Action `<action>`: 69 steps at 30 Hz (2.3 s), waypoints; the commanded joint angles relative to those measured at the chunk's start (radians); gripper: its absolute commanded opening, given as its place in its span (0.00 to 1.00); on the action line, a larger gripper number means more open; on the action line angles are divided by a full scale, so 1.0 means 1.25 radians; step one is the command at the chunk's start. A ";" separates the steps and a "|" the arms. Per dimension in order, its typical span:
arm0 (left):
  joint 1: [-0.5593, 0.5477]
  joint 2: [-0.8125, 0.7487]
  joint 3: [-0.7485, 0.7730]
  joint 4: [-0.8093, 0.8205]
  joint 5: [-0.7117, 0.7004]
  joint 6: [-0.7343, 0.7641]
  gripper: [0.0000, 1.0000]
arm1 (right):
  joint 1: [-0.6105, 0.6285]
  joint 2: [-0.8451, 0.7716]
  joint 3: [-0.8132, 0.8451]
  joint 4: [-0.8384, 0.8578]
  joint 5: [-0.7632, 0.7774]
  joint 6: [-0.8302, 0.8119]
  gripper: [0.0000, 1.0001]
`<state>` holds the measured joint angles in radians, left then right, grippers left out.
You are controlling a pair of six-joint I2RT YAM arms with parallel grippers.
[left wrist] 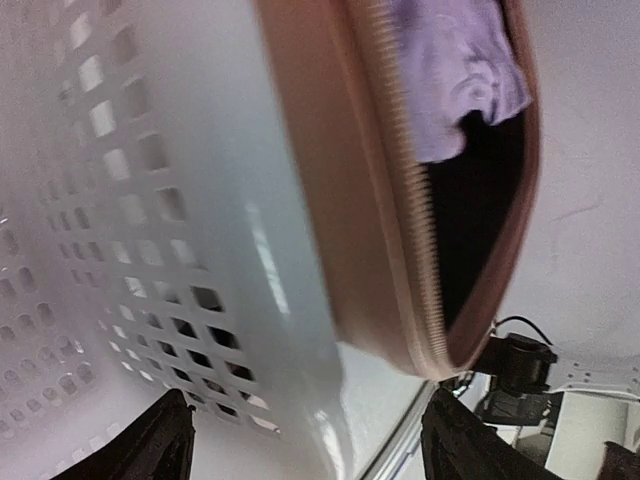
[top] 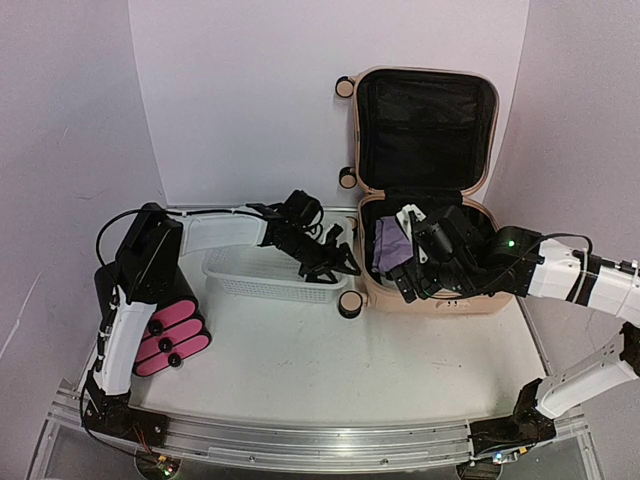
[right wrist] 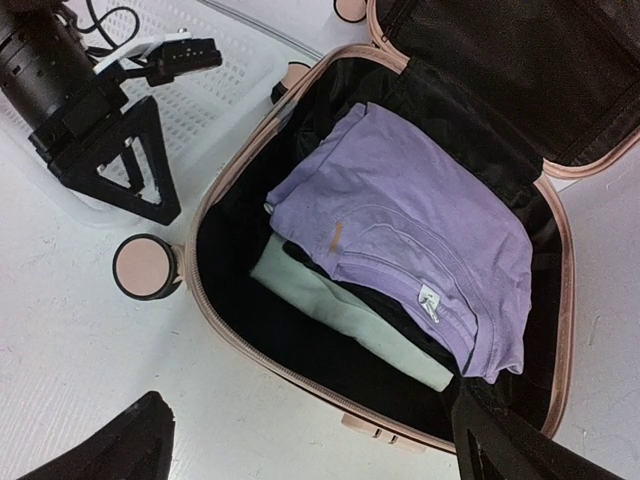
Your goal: Open, take out, and arrange the luggage
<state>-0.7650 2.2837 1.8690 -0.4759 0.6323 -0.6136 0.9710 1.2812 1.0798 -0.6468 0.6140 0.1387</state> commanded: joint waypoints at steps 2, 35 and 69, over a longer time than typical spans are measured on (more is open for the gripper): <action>-0.006 0.051 0.051 0.235 0.179 -0.117 0.81 | 0.000 -0.037 0.000 0.019 0.001 0.026 0.98; 0.030 -0.770 -0.472 -0.471 -0.084 0.293 0.73 | -0.010 0.111 0.067 0.056 -0.060 0.018 0.98; 0.249 -0.628 -0.447 -0.324 -0.510 0.281 0.89 | -0.013 0.102 0.078 0.053 -0.093 0.045 0.98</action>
<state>-0.4999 1.4586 1.2201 -0.9348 0.0299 -0.3050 0.9596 1.4452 1.1576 -0.5926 0.4866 0.1841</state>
